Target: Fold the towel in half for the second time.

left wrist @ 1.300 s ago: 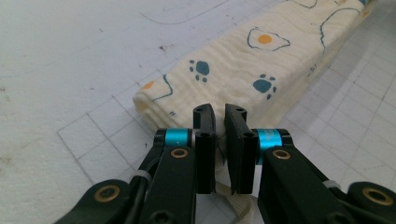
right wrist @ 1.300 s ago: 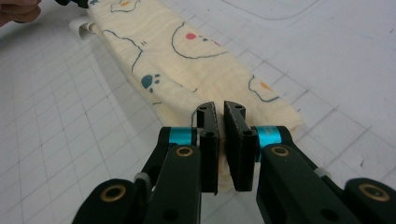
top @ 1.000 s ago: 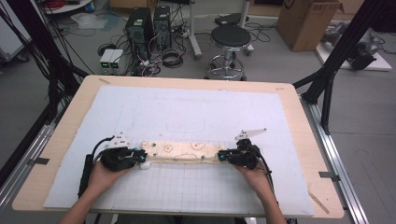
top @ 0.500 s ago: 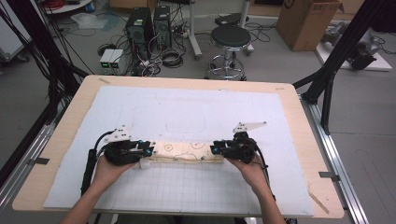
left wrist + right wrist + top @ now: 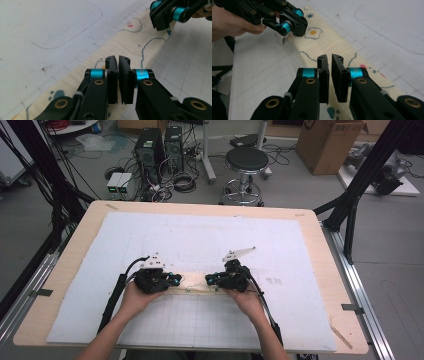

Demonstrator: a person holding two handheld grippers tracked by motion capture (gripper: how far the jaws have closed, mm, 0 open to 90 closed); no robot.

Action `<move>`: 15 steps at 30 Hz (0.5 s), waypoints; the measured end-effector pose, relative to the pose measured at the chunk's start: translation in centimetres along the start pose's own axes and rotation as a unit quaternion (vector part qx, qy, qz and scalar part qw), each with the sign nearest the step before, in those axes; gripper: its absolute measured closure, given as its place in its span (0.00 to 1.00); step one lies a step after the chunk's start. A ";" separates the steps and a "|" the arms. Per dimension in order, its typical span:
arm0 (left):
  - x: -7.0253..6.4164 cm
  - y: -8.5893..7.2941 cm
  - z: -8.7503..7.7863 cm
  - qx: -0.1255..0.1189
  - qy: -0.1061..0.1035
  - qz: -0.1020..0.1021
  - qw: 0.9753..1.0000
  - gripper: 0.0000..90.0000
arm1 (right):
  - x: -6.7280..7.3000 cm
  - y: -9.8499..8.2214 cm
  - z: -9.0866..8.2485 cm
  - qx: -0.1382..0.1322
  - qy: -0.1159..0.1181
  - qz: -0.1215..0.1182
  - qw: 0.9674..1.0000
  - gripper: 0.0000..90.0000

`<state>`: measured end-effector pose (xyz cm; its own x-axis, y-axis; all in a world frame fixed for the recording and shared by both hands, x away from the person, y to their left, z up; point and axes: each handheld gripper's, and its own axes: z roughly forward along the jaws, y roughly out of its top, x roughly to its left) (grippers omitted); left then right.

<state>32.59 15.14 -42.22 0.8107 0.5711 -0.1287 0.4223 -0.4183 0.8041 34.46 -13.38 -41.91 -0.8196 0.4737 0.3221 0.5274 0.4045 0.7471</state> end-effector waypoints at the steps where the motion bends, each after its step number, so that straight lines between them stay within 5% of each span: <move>1: 0.0 -0.1 0.1 0.007 0.003 0.004 1.000 0.95 | 0.0 0.0 0.2 0.006 -0.002 -0.003 1.000 0.94; 15: 0.5 -0.9 -0.2 0.058 0.024 0.027 0.998 0.95 | -0.2 -1.2 0.7 0.052 -0.038 -0.022 0.998 0.94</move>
<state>32.53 15.89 -42.87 0.8139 0.5782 -0.0568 0.4255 -0.5266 0.7360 34.17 -13.38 -43.31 -0.8255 0.5103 0.2412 0.5142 0.5038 0.6941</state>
